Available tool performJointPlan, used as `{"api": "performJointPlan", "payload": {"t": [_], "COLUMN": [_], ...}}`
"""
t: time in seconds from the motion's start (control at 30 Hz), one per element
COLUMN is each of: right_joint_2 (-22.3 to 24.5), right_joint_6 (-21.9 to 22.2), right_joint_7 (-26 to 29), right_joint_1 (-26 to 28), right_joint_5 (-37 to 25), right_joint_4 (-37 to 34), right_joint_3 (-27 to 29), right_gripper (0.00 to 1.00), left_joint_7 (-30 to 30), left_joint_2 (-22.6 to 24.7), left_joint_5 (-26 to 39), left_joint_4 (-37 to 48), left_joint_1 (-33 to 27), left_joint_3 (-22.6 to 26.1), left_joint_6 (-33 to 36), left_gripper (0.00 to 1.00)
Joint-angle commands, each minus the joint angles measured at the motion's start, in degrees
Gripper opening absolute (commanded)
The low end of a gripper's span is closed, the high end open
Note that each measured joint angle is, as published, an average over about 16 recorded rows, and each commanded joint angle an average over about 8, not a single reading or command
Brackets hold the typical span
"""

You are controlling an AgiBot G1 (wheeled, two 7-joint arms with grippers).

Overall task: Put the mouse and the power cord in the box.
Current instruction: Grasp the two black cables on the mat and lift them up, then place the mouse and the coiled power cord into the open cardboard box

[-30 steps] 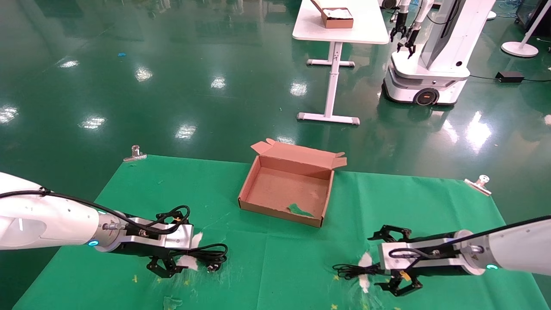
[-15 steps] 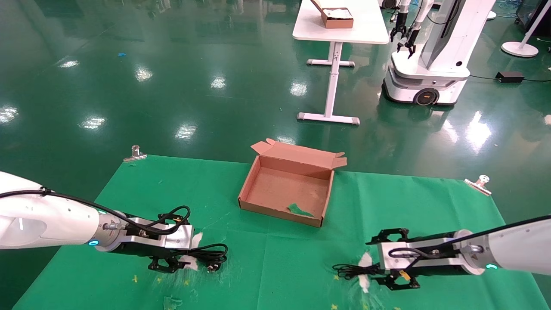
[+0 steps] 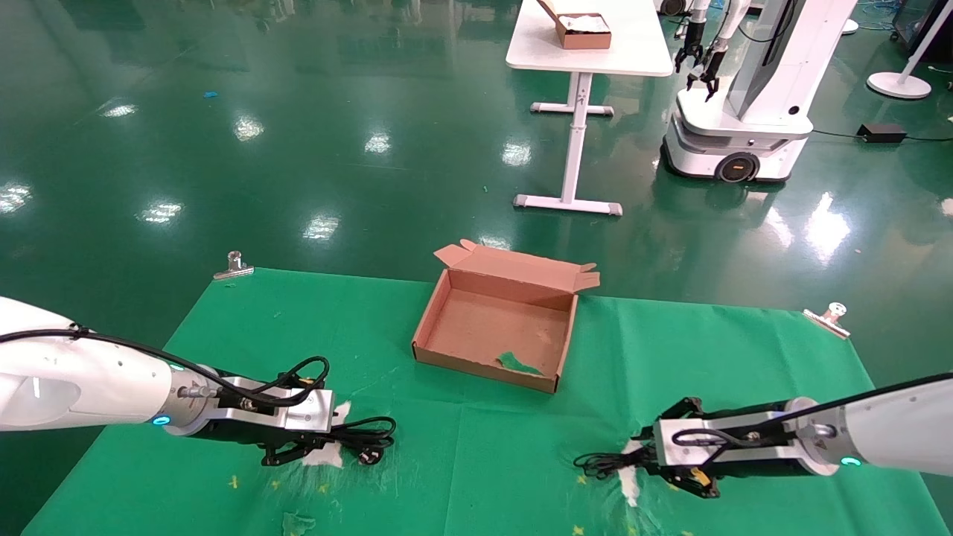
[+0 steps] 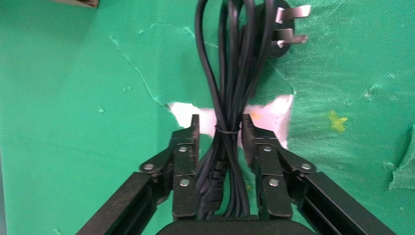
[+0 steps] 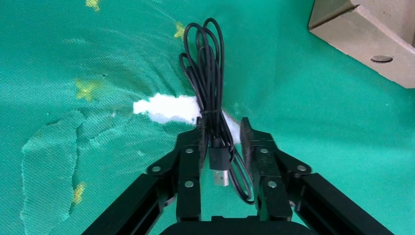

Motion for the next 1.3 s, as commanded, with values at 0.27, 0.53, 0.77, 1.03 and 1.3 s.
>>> {"api": "performJointPlan", "payload": {"t": [0.27, 0.53, 0.77, 1.03, 1.3], "right_joint_2": [0.01, 0.95, 6.04, 12.05, 8.36], "right_joint_6": [-0.01, -0.72, -4.95, -11.07, -8.80], "right_joint_7": [0.02, 0.38, 2.31, 5.93, 8.67], "right_joint_1": [-0.02, 0.93, 4.52, 10.31, 15.34], "right_joint_5": [0.00, 0.49, 4.27, 10.54, 13.95], "right_joint_4": [0.04, 0.06, -0.62, -1.99, -0.96], "right_joint_3": [0.00, 0.34, 2.97, 7.33, 9.69], "right_gripper": [0.00, 0.00, 0.00, 0.00, 0.00], "left_joint_7": [-0.02, -3.53, -12.20, -21.26, -25.94], "left_joint_2": [0.00, -1.00, -4.79, -6.27, -2.76], "left_joint_5": [0.03, -1.39, -6.73, -11.69, -16.36], "left_joint_4": [-0.04, 1.89, 6.39, 12.74, 16.96], "left_joint_1": [0.01, -1.50, -7.46, -14.27, -21.05], "left_joint_3": [0.02, -0.96, -4.65, -8.08, -11.08], "left_joint_6": [0.01, 1.09, 6.04, 10.64, 9.15], "left_gripper": [0.00, 0.00, 0.00, 0.00, 0.00]}}
